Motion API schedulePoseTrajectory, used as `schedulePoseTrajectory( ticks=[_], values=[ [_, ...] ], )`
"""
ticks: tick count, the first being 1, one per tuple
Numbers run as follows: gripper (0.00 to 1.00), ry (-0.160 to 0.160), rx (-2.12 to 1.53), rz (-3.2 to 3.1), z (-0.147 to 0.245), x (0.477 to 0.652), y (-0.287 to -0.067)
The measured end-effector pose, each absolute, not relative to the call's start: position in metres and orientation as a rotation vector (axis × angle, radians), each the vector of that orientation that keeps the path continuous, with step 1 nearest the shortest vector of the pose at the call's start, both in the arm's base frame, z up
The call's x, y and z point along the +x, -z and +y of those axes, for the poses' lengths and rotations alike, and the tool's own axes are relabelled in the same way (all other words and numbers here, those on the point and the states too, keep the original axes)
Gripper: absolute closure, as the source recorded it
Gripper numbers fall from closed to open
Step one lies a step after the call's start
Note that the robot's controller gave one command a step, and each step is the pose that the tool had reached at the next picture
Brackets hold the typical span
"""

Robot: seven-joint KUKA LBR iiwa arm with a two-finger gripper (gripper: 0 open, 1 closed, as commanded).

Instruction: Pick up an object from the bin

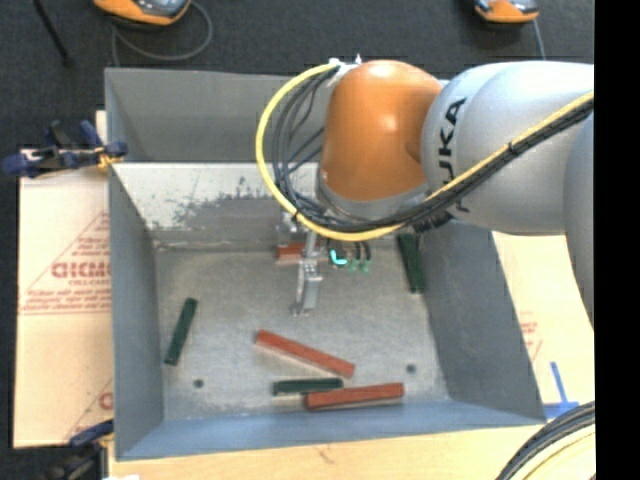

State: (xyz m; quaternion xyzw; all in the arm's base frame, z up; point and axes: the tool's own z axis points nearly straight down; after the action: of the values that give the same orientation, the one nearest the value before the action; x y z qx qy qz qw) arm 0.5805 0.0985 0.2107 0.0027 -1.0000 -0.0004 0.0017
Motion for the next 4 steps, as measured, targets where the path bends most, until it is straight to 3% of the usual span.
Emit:
schedulePoseTrajectory(
  ticks=[1, 2, 3, 4],
  values=[
    [0.0, -0.001, 0.559, -3.089, 0.116, 0.53, -0.068],
    [0.0, -0.005, 0.806, -3.042, 0.028, 0.551, -0.071],
    [1.0, 0.0, 0.807, -3.041, 0.032, 0.551, -0.071],
    [1.0, -0.003, 1.458, -2.79, 0.038, 0.54, -0.193]
  ],
)
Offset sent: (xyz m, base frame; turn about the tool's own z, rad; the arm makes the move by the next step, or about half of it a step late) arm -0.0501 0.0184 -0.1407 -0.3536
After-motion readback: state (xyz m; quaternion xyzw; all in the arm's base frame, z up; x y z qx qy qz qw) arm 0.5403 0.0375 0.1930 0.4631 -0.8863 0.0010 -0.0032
